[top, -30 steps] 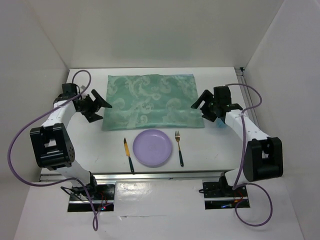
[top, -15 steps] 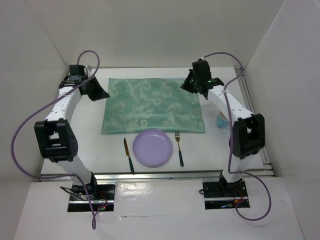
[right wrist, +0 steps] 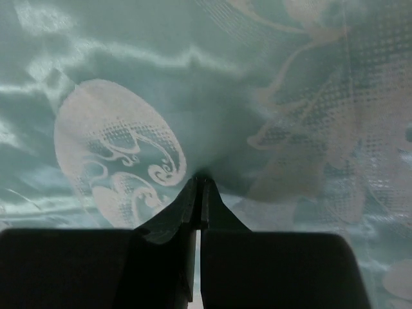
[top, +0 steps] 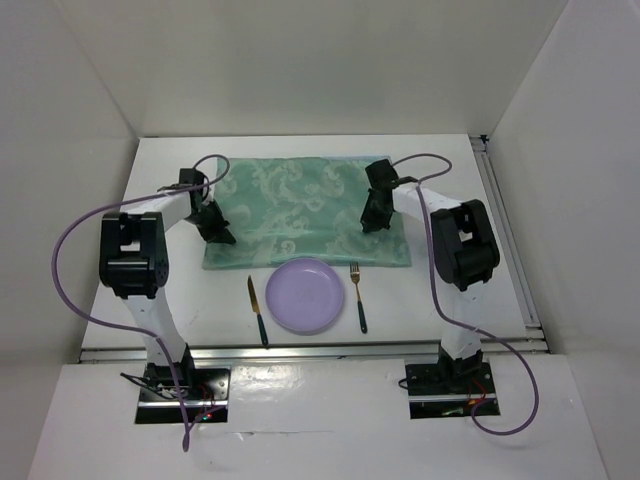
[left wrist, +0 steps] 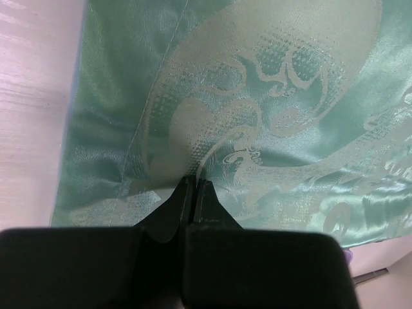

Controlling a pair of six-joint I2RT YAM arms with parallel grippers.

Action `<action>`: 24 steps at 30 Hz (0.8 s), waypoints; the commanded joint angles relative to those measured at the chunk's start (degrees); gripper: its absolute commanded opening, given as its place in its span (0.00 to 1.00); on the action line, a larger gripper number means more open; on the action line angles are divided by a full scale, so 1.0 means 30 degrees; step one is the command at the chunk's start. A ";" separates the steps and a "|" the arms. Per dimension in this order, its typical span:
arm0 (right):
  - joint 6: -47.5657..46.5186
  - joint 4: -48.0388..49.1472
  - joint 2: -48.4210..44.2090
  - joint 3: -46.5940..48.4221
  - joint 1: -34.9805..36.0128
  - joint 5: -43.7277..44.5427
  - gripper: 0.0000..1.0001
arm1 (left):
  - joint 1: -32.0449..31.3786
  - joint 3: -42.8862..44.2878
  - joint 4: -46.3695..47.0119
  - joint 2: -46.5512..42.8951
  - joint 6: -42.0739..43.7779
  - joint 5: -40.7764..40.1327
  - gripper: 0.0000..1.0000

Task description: Set the dinner table for one person

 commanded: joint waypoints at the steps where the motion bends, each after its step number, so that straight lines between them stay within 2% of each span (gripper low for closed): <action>1: 0.0241 0.0285 -0.0609 -0.1166 -0.0110 0.0081 0.00 | 0.0008 -0.0715 0.0470 -0.0319 -0.0028 -0.1107 0.00; 11: 0.0448 0.0668 -0.1780 -0.3364 0.0065 0.0081 0.00 | 0.0008 -0.2532 0.0676 -0.0671 -0.0028 -0.1867 0.00; 16: 0.0274 0.0668 -0.1782 -0.3366 0.0065 0.0460 0.00 | 0.0008 -0.2707 0.0500 -0.1228 -0.0028 -0.2453 0.00; 20: 0.0096 0.0289 -0.1782 -0.2082 0.0065 0.0667 0.01 | 0.0008 -0.2707 0.0090 -0.2045 -0.0204 -0.2894 0.00; 24: -0.0636 -0.0473 -0.2192 0.0291 0.0239 0.0667 0.25 | 0.0008 -0.1889 -0.0729 -0.2925 -0.0204 -0.2894 0.00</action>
